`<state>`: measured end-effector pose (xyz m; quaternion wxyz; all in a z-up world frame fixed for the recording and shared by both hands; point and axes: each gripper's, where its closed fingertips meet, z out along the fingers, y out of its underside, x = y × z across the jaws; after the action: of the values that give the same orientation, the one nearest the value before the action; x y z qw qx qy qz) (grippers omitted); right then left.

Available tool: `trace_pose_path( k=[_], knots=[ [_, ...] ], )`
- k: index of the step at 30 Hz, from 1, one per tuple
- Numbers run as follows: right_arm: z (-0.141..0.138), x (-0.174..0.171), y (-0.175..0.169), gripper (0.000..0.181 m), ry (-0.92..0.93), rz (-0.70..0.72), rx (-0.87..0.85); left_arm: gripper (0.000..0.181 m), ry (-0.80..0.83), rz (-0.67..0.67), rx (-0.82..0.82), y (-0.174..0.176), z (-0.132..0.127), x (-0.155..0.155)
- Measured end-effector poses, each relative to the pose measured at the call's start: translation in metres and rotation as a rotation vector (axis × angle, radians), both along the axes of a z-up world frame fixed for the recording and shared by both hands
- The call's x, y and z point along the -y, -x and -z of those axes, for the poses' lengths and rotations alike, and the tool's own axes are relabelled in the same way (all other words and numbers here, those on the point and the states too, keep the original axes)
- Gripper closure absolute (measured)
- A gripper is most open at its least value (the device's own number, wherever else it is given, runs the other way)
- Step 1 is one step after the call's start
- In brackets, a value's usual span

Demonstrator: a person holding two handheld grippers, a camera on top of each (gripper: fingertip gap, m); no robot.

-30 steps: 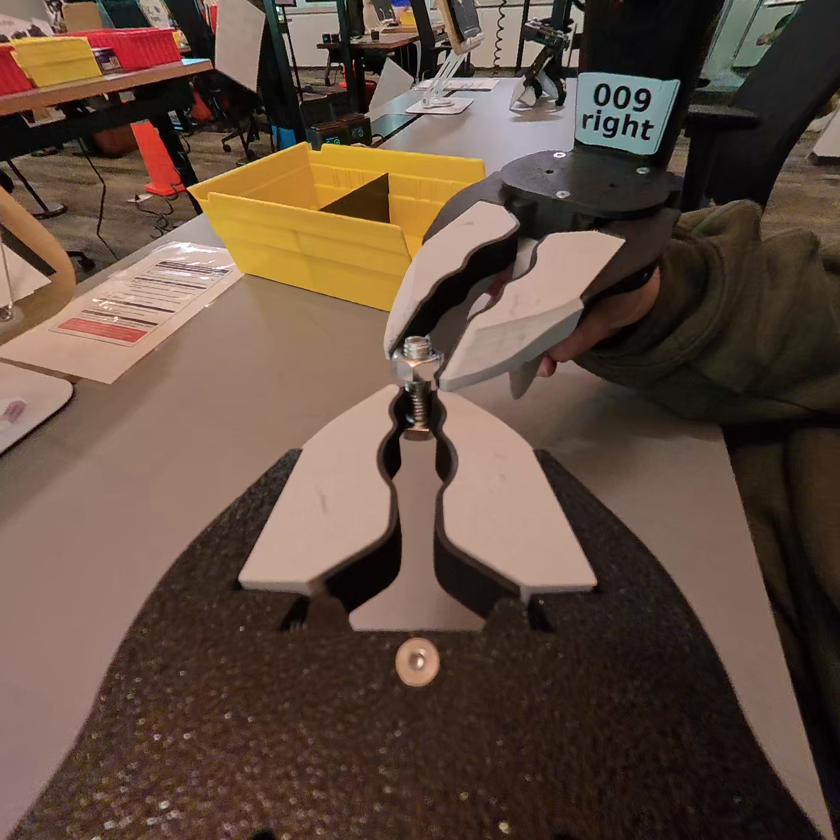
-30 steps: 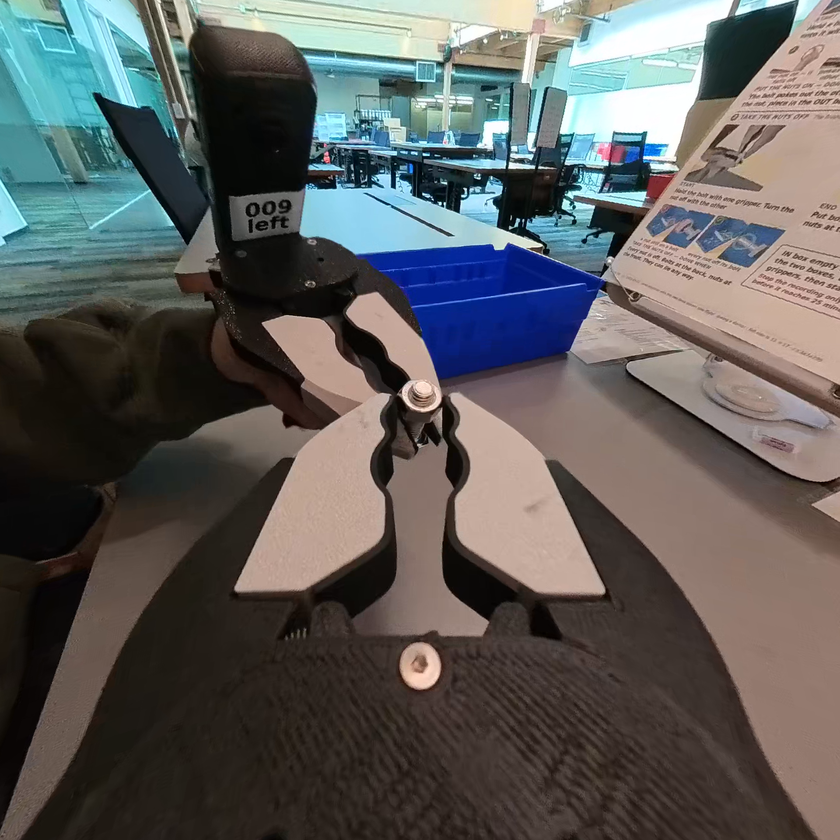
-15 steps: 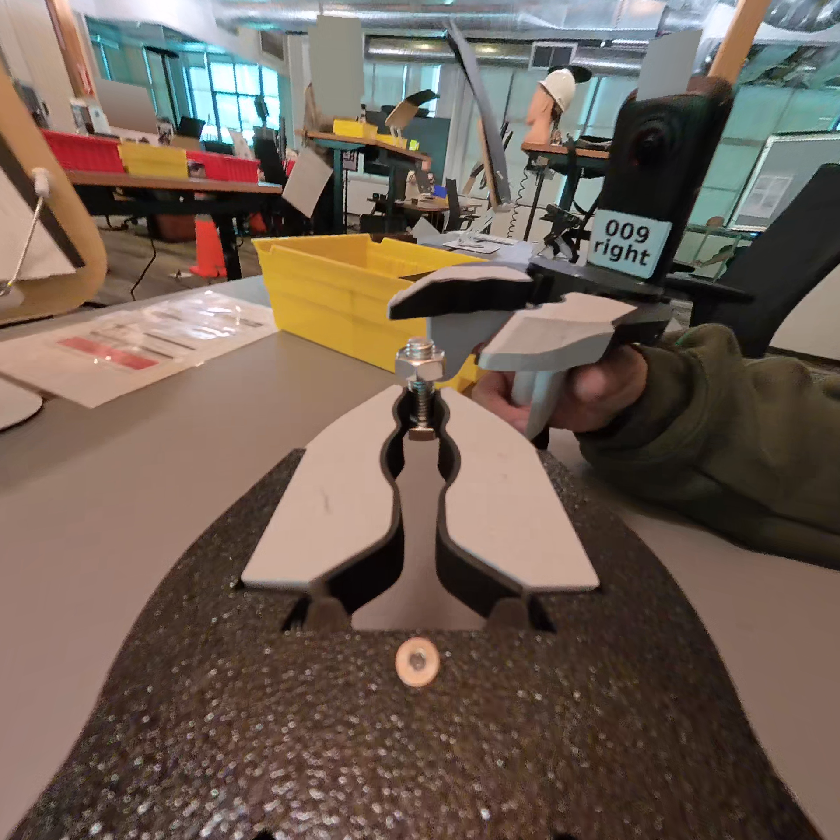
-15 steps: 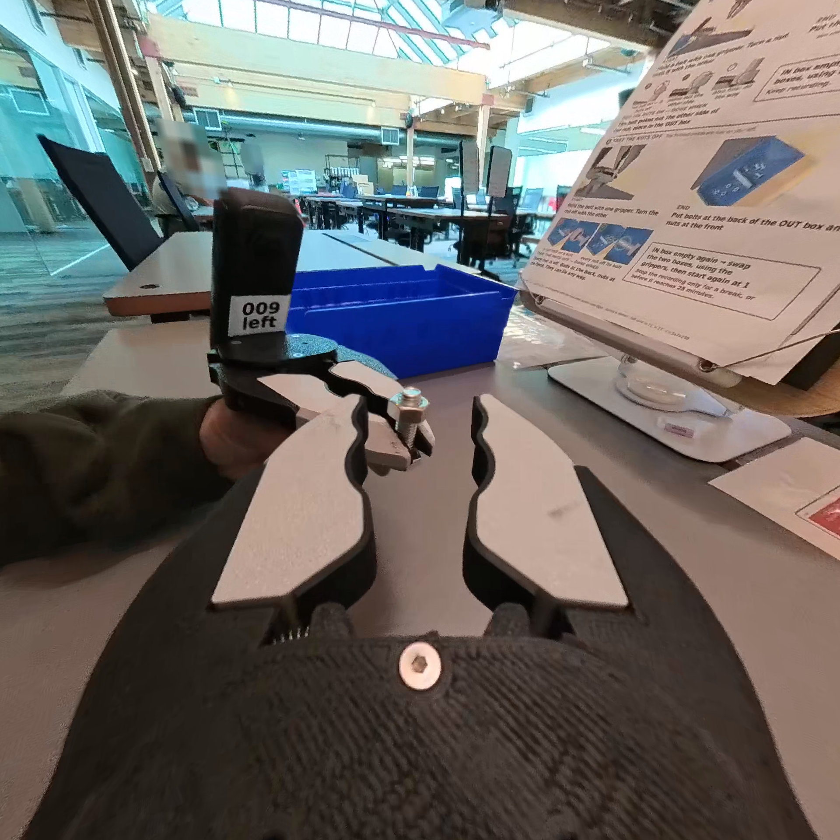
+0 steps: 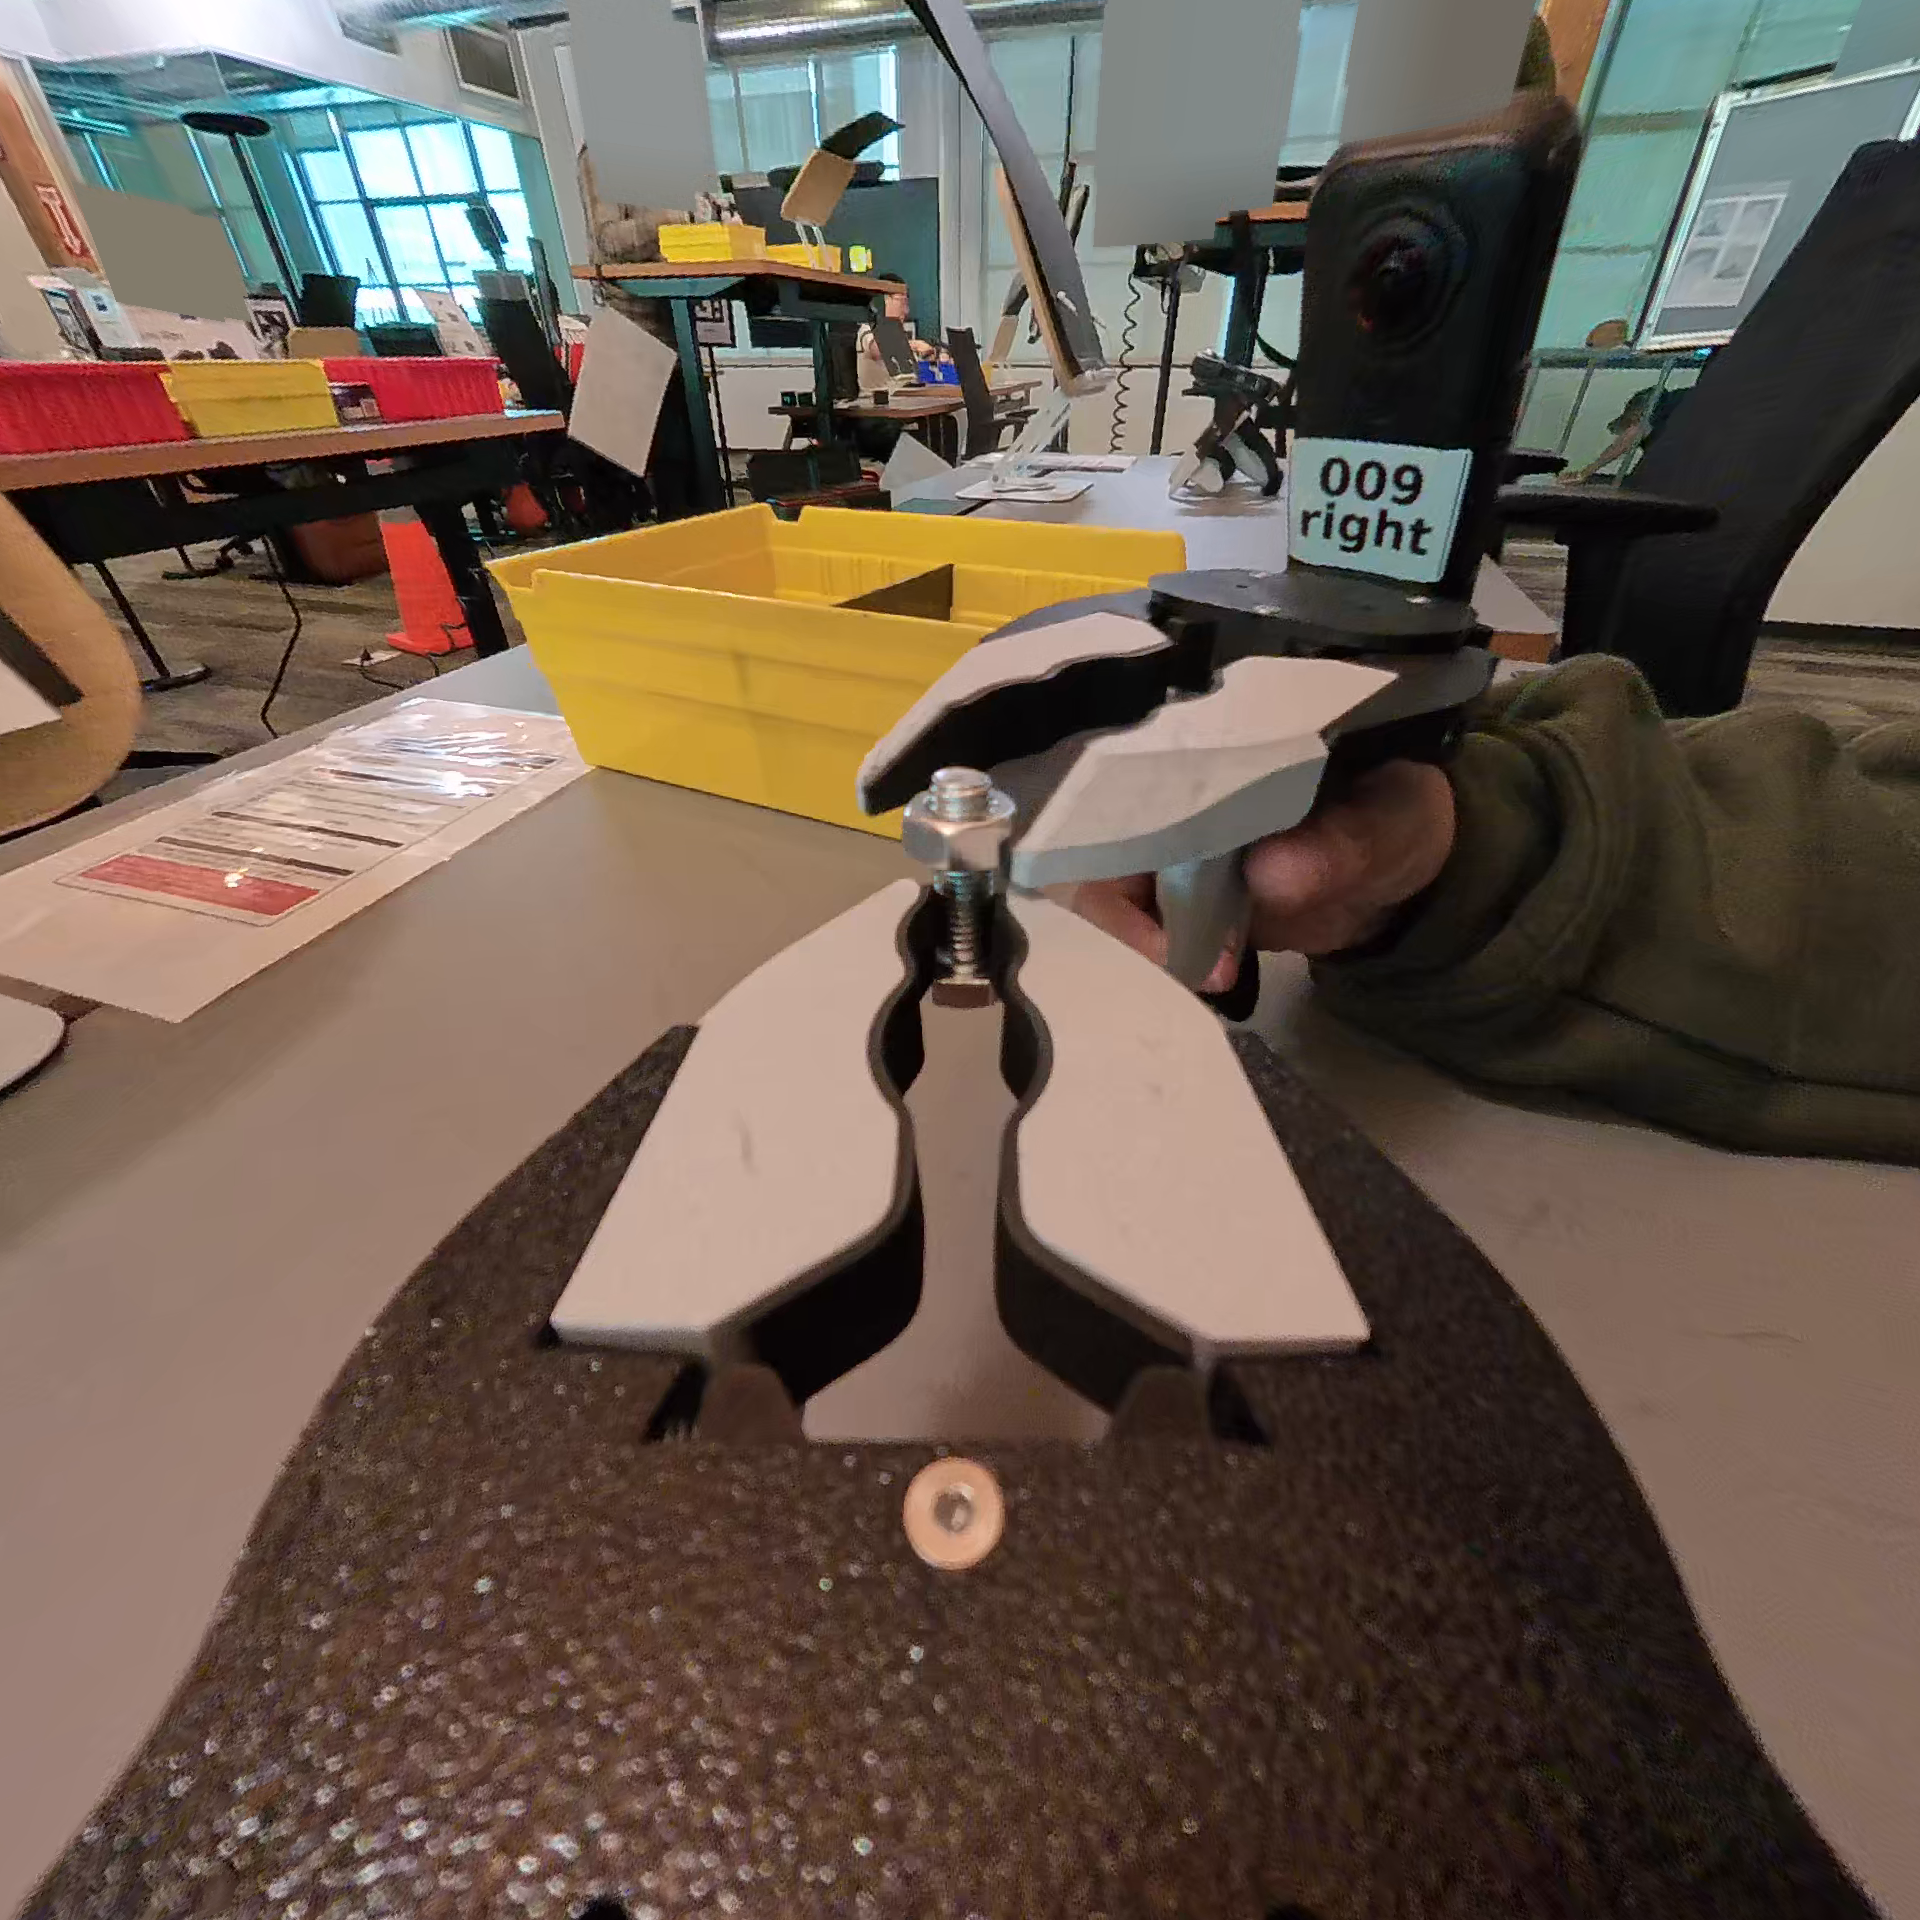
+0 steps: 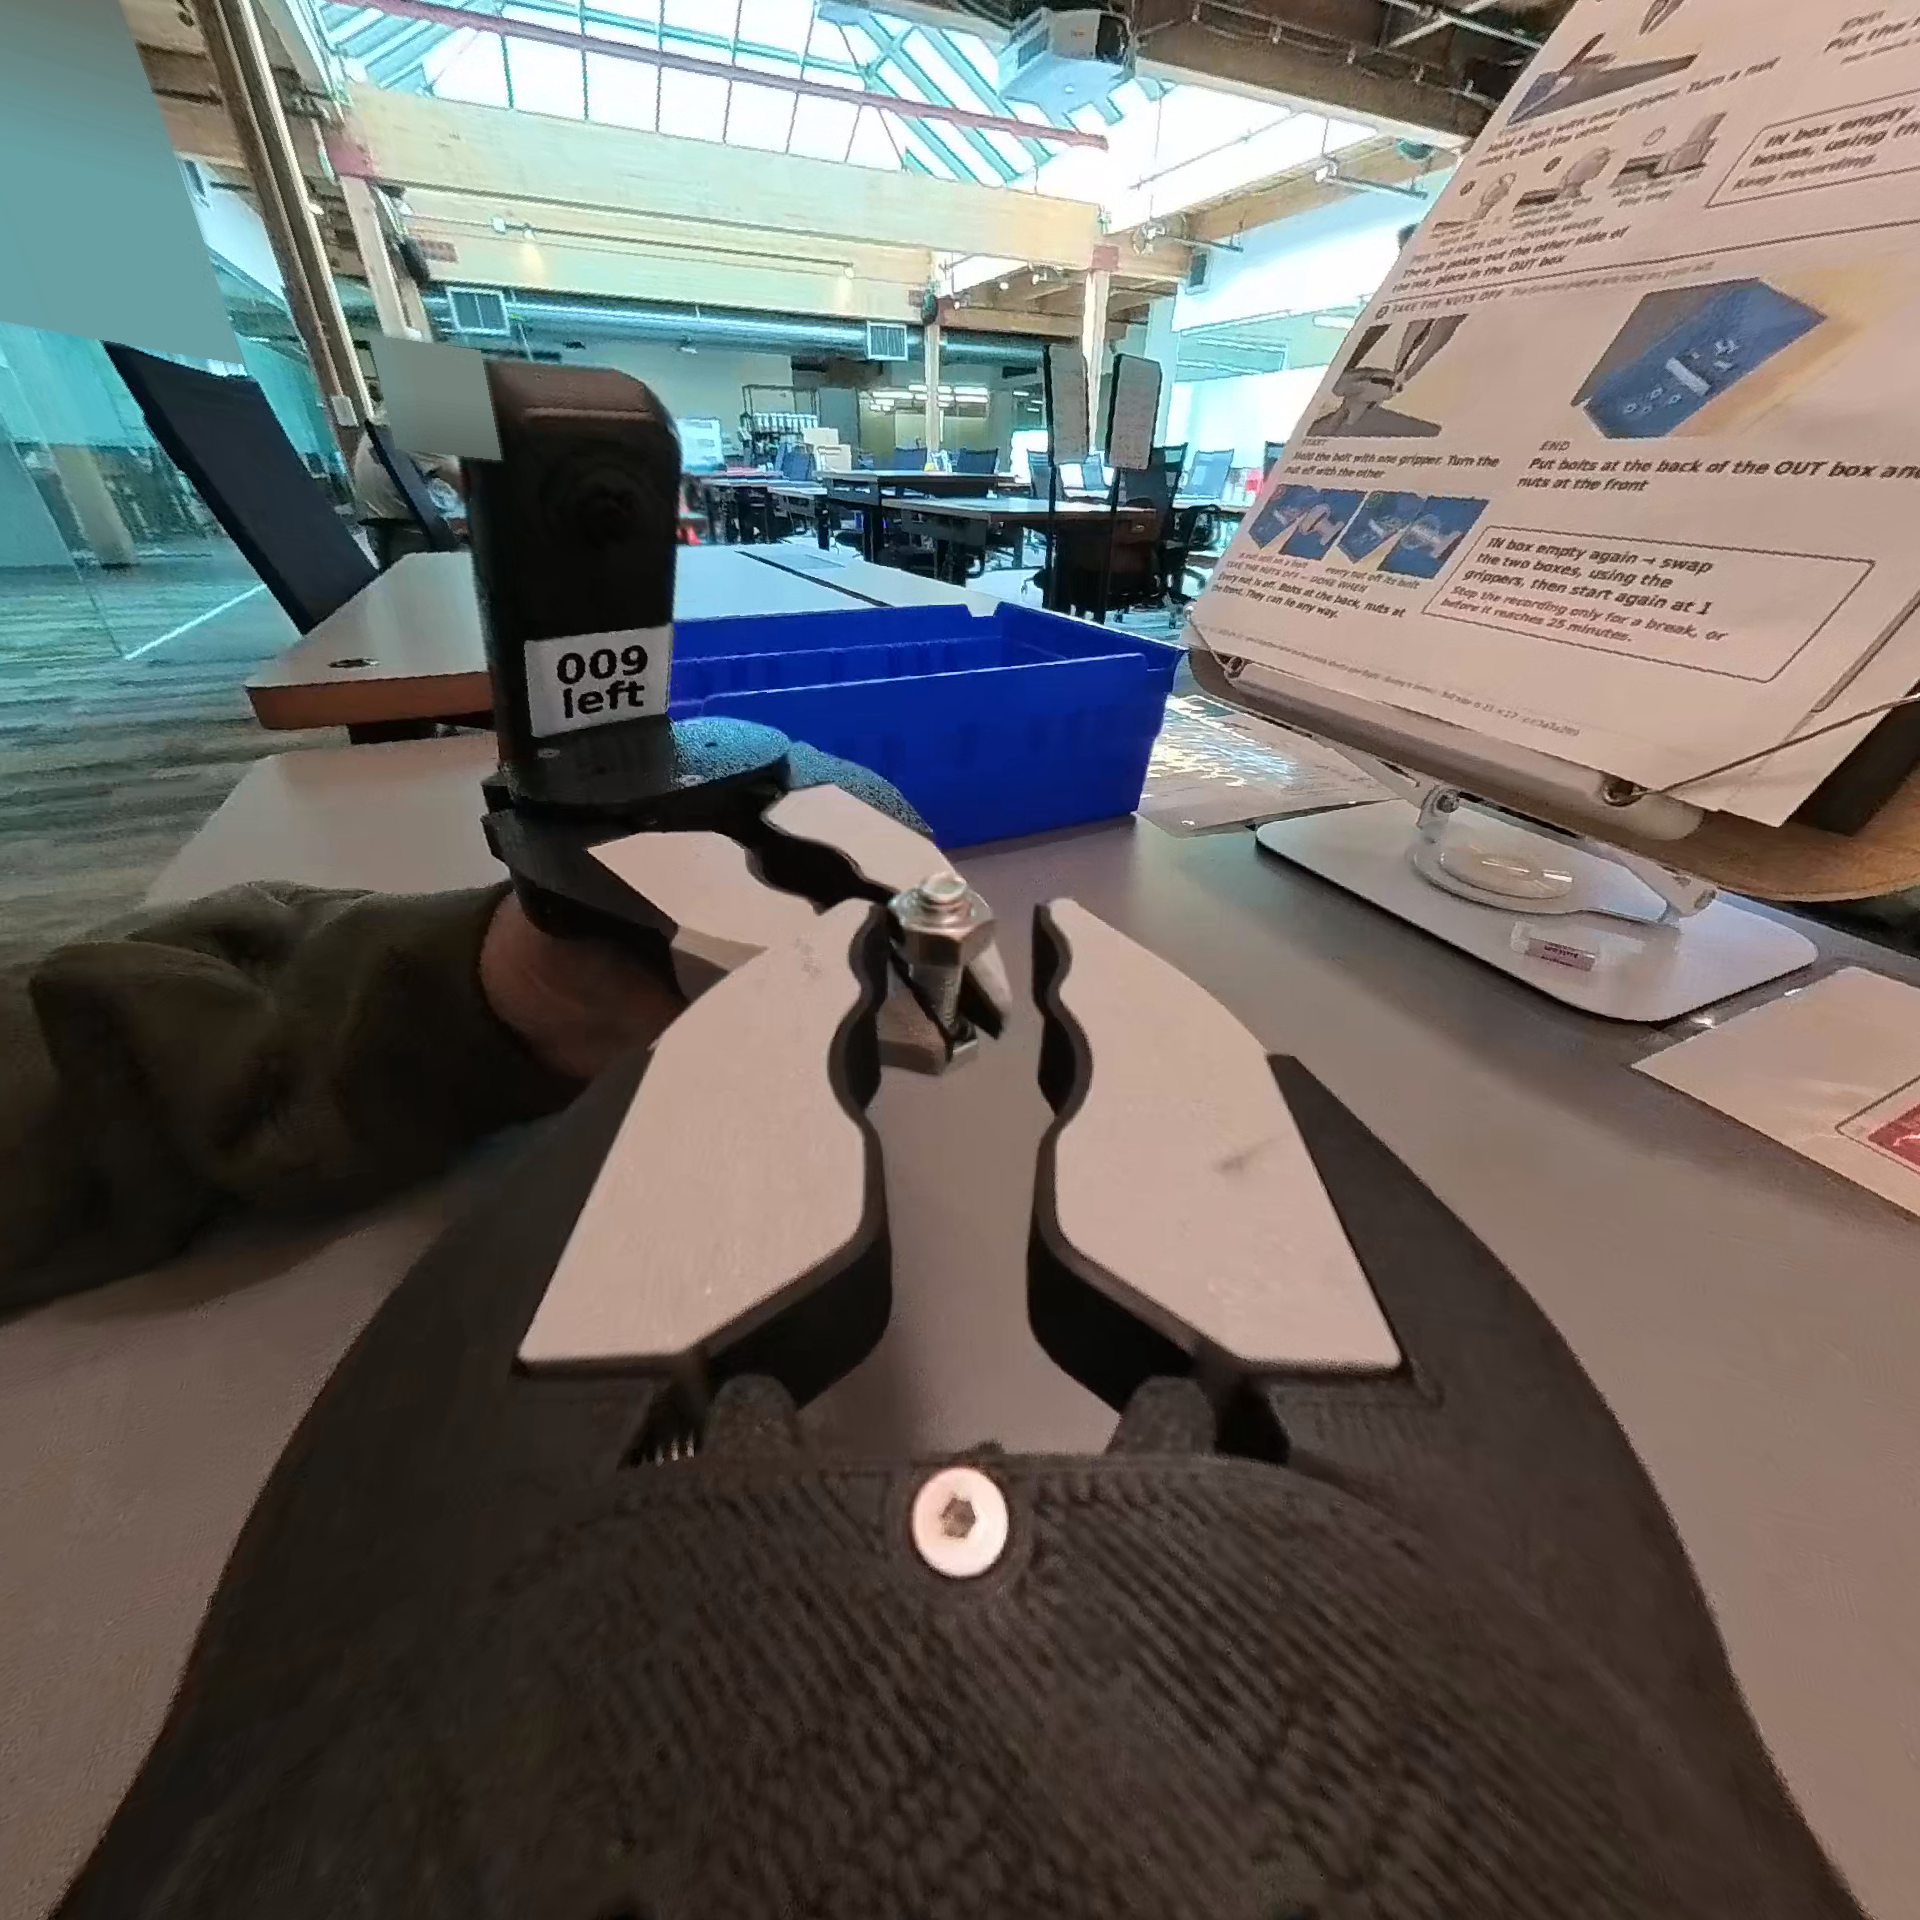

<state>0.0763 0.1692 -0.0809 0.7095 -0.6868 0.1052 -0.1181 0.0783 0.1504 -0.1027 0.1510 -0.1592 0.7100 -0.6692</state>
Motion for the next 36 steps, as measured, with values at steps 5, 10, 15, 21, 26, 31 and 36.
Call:
trace_pose_path(
  k=[5, 10, 15, 21, 26, 31, 36],
  knots=[
    [-0.004, 0.015, -0.016, 0.159, -0.043, 0.081, -0.049, 0.172, 0.057, -0.025, -0.004, -0.004, -0.006, -0.009],
    [-0.006, 0.000, 0.006, 0.145, -0.054, -0.050, -0.049, 0.172, 0.010, 0.024, 0.018, 0.004, 0.000, 0.005],
    [-0.006, 0.007, -0.006, 0.141, -0.072, 0.004, -0.093, 0.172, 0.045, -0.001, 0.014, 0.001, -0.005, 0.001],
    [-0.005, 0.016, -0.017, 0.142, -0.117, 0.033, -0.150, 0.172, 0.088, -0.009, 0.021, -0.001, -0.012, -0.006],
    [-0.012, 0.005, -0.003, 0.142, -0.112, -0.009, -0.098, 0.172, 0.046, 0.010, 0.029, 0.003, -0.008, 0.003],
    [-0.008, 0.017, -0.022, 0.156, -0.135, 0.083, -0.157, 0.172, 0.131, -0.015, 0.026, 0.000, -0.018, -0.007],
    [-0.019, 0.018, -0.012, 0.139, -0.211, 0.003, -0.155, 0.172, 0.112, -0.024, 0.025, -0.002, -0.016, -0.007]
  ],
)
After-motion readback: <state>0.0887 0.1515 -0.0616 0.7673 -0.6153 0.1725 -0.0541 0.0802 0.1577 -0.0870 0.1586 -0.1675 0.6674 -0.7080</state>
